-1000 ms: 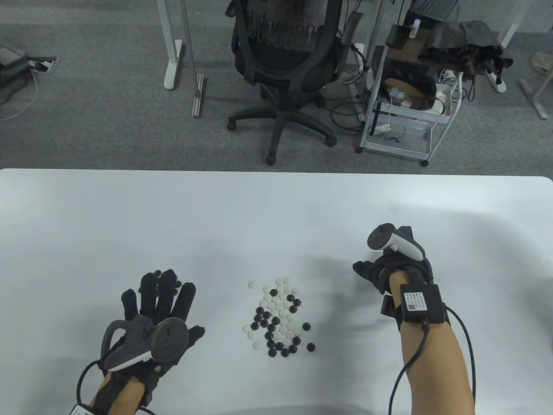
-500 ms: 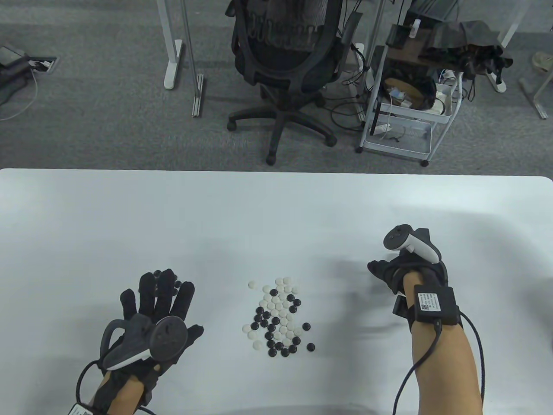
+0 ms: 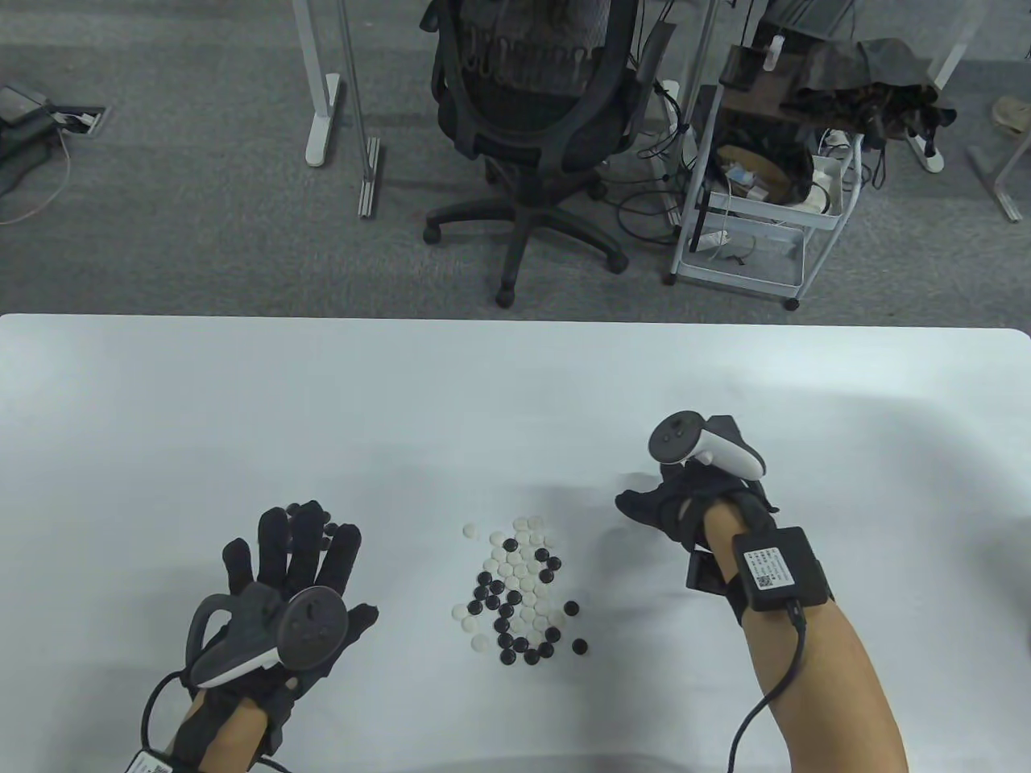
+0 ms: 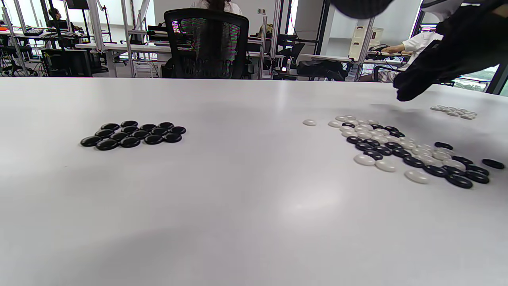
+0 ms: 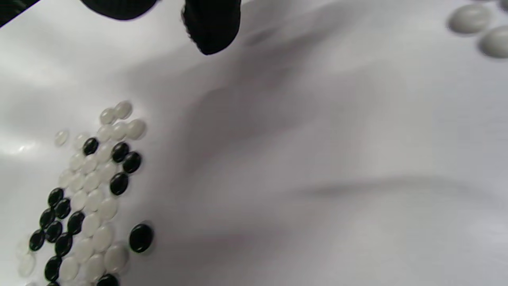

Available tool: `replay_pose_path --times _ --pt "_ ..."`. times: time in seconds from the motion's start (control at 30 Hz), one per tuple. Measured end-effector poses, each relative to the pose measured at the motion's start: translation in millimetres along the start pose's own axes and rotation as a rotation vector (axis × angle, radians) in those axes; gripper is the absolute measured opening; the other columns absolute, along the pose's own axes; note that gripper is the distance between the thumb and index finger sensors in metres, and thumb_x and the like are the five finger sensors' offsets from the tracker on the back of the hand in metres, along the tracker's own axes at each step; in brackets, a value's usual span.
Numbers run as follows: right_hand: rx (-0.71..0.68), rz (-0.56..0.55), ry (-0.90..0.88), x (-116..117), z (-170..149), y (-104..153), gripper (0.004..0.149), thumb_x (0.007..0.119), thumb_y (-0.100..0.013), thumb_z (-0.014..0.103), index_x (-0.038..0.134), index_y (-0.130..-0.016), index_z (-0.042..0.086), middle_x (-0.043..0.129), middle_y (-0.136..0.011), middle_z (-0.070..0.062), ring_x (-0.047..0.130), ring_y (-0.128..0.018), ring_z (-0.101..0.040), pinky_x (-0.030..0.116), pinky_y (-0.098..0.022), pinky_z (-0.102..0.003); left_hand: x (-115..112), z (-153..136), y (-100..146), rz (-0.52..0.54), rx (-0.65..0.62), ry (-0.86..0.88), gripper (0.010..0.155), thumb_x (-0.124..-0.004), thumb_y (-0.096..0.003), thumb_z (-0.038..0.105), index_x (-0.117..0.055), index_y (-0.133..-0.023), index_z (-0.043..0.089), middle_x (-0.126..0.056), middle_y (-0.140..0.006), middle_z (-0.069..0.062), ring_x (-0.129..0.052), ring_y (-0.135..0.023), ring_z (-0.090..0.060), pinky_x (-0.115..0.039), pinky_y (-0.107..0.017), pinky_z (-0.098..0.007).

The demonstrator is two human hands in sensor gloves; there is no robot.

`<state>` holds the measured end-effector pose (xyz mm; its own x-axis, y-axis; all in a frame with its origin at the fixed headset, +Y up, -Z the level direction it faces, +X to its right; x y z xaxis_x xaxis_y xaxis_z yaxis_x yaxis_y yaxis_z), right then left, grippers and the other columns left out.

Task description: Go stone sorting task

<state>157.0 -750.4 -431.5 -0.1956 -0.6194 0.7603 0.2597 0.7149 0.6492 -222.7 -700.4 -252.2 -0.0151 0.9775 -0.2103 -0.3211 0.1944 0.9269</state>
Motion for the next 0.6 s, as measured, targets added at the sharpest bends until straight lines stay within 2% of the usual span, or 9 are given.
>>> replay_pose_path --times 0.1,0.3,0.5,0.6 --pt "-0.065 0.043 0.032 13.3 30.4 -8.0 0.064 0.050 -0.055 0.052 0.060 -0.111 0.020 0.000 -0.111 -0.024 -0.013 -0.089 -0.054 0.003 -0.056 -0.081 0.0 0.0 -0.1 0.000 0.000 0.000 0.078 -0.048 -0.0636 0.052 -0.011 -0.118 0.011 0.011 -0.115 -0.036 0.013 -0.093 -0.063 -0.005 -0.057 -0.085" --pt "-0.131 0.078 0.105 27.3 65.7 -20.7 0.064 0.050 -0.055 0.052 0.058 -0.111 0.022 -0.001 -0.111 -0.024 -0.013 -0.089 -0.055 0.004 -0.056 -0.081 1.6 -0.4 1.2 0.009 -0.003 0.005 0.078 -0.048 -0.0636 0.051 -0.011 -0.118 0.011 0.011 -0.115 -0.036 0.013 -0.093 -0.063 -0.005 -0.057 -0.085" --pt "-0.121 0.125 0.150 39.4 69.9 -27.0 0.063 0.051 -0.055 0.052 0.059 -0.110 0.022 0.001 -0.111 -0.024 -0.012 -0.089 -0.055 0.005 -0.056 -0.081 4.5 -1.0 3.9 0.023 -0.007 0.013 0.078 -0.048 -0.0636 0.052 -0.011 -0.118 0.011 0.011 -0.114 -0.036 0.013 -0.093 -0.063 -0.005 -0.057 -0.085" --pt "-0.084 0.123 0.165 38.4 59.1 -27.6 0.063 0.051 -0.055 0.052 0.057 -0.110 0.023 0.002 -0.111 -0.024 -0.012 -0.089 -0.055 0.005 -0.056 -0.081 4.9 -1.3 4.5 0.026 -0.007 0.016 0.077 -0.048 -0.0637 0.051 -0.011 -0.118 0.011 0.011 -0.114 -0.035 0.013 -0.093 -0.063 -0.005 -0.058 -0.085"
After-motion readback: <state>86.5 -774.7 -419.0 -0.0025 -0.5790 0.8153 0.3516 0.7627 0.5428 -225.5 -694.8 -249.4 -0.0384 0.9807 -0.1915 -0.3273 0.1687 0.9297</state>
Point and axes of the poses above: the tracker on the back of each hand, its own z axis roughly to the thumb side, its own y axis roughly from the fingertips to the wrist, x = y × z, the point moved 3 cm from there along -y, roughly from the wrist to the fingertips
